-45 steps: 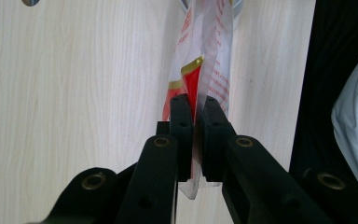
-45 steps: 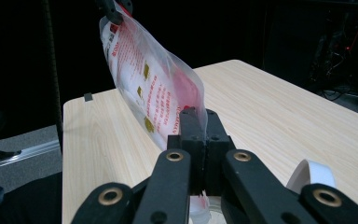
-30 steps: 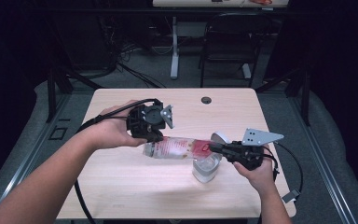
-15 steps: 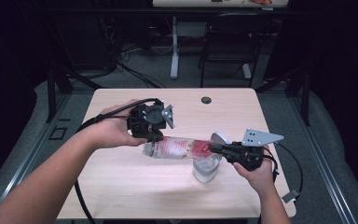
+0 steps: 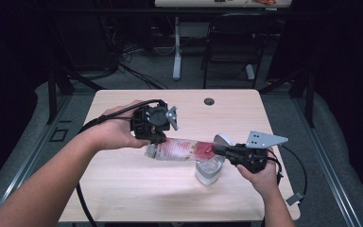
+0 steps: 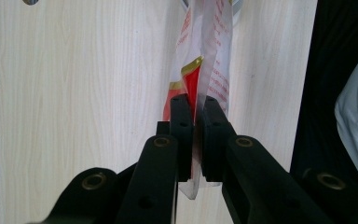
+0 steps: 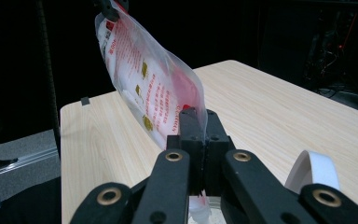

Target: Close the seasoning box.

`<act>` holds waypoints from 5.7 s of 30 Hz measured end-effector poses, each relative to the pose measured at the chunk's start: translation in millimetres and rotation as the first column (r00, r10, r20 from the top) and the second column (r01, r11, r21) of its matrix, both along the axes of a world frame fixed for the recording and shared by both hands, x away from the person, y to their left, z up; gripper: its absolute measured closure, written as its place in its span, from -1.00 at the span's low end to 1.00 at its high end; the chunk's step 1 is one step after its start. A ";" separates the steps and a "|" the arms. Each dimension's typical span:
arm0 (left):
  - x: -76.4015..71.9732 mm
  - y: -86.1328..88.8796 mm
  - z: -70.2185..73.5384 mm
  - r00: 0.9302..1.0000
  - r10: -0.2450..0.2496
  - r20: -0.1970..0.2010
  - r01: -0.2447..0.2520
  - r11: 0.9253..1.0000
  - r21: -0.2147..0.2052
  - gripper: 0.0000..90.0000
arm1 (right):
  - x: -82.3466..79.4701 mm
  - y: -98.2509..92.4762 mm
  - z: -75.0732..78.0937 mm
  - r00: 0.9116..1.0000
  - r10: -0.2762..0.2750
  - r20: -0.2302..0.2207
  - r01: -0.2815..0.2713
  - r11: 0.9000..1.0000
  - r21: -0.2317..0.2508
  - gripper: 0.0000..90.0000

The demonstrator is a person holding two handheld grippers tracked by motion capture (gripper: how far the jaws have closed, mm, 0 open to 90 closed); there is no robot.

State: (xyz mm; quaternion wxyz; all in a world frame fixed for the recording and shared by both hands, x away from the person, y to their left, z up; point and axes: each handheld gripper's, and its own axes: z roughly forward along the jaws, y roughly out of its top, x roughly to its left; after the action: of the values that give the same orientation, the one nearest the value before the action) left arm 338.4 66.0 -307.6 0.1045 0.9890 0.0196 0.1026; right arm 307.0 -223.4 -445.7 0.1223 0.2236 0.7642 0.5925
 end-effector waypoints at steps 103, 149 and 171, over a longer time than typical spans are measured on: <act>-2.9 -23.2 15.1 0.998 -0.037 0.041 0.035 0.999 0.035 0.93 | -0.4 -0.5 -6.9 0.999 -0.045 -0.029 0.042 0.995 -0.093 0.97; -2.9 -32.9 19.6 0.998 -0.046 0.045 0.045 0.998 0.039 0.93 | 0.8 -4.2 -10.2 0.998 -0.048 -0.046 0.045 0.996 -0.078 0.97; -3.7 -37.1 23.8 0.997 -0.058 0.056 0.057 0.998 0.021 0.93 | -2.1 -10.5 -5.7 0.998 -0.058 -0.033 0.055 0.996 -0.075 0.98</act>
State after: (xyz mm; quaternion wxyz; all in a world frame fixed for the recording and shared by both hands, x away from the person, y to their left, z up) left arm 334.7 28.9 -283.8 0.0983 0.9868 -0.0126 0.1279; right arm 304.9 -233.9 -451.4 0.1336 0.2510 0.7809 0.5561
